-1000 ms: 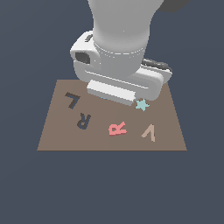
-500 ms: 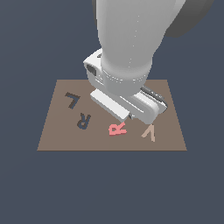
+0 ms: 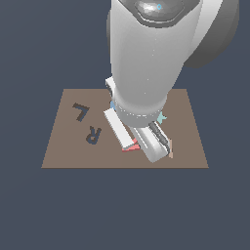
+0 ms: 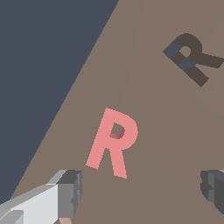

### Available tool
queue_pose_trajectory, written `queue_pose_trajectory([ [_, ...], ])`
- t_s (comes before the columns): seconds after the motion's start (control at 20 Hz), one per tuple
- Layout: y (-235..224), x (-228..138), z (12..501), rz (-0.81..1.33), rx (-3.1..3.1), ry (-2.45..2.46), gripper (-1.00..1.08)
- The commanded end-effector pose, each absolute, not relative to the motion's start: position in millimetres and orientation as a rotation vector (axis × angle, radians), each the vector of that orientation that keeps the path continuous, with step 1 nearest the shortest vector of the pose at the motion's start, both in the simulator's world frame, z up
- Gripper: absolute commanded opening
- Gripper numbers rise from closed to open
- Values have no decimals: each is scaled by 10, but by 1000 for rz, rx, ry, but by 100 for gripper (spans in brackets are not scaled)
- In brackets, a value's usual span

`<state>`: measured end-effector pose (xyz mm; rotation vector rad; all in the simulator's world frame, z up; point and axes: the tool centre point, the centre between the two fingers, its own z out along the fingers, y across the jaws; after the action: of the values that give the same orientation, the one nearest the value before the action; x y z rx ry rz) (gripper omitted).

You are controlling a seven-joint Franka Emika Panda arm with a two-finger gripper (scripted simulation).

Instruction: Insert a designated object into the corresponding slot on a board.

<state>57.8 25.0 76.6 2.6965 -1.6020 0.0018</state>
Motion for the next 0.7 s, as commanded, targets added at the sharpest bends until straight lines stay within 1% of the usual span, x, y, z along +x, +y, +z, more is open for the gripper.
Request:
queue_pose_trajectory([
  [0.0,241,632,706,2,2632,-1708,100],
  [0.65,184,786,517,0,2412,-2012,100],
])
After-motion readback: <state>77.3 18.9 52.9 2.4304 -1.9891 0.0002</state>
